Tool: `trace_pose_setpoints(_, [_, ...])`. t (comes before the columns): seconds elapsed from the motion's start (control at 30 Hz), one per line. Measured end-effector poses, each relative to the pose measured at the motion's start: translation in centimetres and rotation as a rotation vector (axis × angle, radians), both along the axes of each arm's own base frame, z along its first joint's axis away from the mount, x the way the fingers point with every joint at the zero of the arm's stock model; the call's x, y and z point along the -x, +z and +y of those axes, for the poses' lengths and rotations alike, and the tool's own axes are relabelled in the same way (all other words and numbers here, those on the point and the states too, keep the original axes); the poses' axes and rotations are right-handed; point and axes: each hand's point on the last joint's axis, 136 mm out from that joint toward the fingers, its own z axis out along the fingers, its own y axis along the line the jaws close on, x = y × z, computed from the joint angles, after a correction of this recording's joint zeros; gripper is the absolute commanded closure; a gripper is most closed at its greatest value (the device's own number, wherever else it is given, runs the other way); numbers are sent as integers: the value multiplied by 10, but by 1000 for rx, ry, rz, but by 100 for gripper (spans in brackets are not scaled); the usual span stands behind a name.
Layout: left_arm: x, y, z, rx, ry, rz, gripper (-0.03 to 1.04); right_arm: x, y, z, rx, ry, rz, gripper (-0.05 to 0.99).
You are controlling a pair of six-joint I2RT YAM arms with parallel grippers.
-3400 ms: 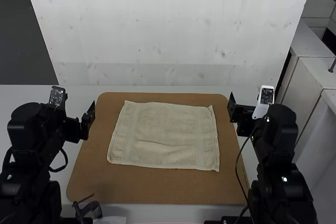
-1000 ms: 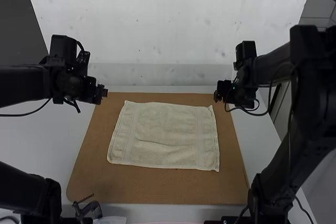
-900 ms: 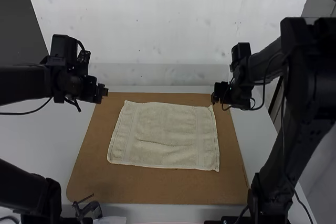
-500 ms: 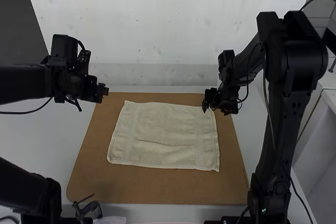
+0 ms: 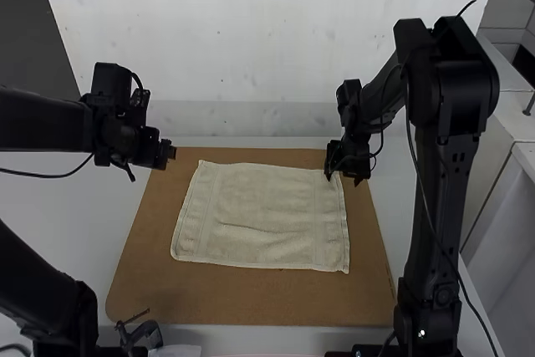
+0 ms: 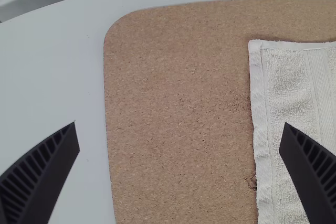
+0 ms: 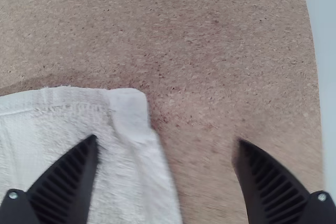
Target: Fold the towel.
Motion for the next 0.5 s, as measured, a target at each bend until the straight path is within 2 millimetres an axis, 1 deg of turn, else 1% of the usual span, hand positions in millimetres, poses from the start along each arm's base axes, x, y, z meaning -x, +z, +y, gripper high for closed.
trace_pose_setpoints(0.03, [-1,-2,0,0,0,3,3,-2,0,1,5,-1,-5,76])
trace_pose_setpoints(0.1, [-3,-3,-1,0,-2,3,3,-6,-2,11,0,13,-14,89])
trace_pose_setpoints(0.13, [-4,-4,-2,0,-4,4,3,-7,-1,16,-7,22,-17,91])
trace_pose_setpoints(0.23, [-8,-8,-4,1,-7,12,3,-7,-1,20,2,25,-17,91])
trace_pose_setpoints(0.37, [-14,-21,-9,0,-17,54,4,-6,-2,20,0,20,-15,91])
trace_pose_setpoints(0.5, [-27,-33,-26,-1,-49,89,4,-6,-2,20,-1,19,-14,91])
